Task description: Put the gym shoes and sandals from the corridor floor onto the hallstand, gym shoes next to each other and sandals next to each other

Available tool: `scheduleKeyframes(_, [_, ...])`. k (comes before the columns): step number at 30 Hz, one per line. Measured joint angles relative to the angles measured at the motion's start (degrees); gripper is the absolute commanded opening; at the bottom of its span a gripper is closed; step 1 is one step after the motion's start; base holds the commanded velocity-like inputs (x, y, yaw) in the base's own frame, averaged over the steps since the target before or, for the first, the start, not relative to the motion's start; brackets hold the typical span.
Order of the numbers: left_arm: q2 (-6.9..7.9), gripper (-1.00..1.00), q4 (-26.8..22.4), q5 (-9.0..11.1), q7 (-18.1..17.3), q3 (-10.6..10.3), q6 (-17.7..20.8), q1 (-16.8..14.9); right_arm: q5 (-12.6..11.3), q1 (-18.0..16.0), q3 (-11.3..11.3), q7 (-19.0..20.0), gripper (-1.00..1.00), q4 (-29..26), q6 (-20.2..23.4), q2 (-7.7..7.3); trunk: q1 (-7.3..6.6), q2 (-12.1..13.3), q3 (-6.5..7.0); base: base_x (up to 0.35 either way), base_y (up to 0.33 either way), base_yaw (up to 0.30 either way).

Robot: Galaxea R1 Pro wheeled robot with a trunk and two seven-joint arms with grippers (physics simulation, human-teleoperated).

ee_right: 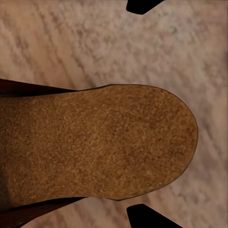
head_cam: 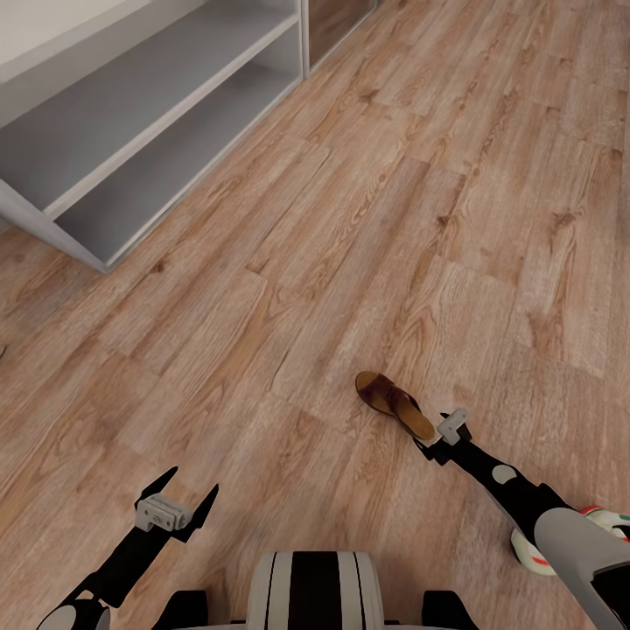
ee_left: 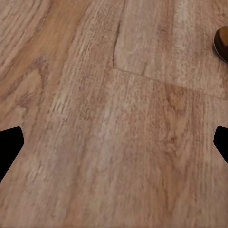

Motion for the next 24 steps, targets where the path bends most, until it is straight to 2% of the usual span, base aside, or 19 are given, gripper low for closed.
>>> scheduleKeyframes(24, [0.0, 1.0, 0.0, 0.0, 0.0, 0.0, 0.0, 0.0, 0.0, 0.0, 0.1, -0.7, 1.0, 0.0, 0.0, 0.08, 0.0, 0.0, 0.0, 0.004, 0.0, 0.0])
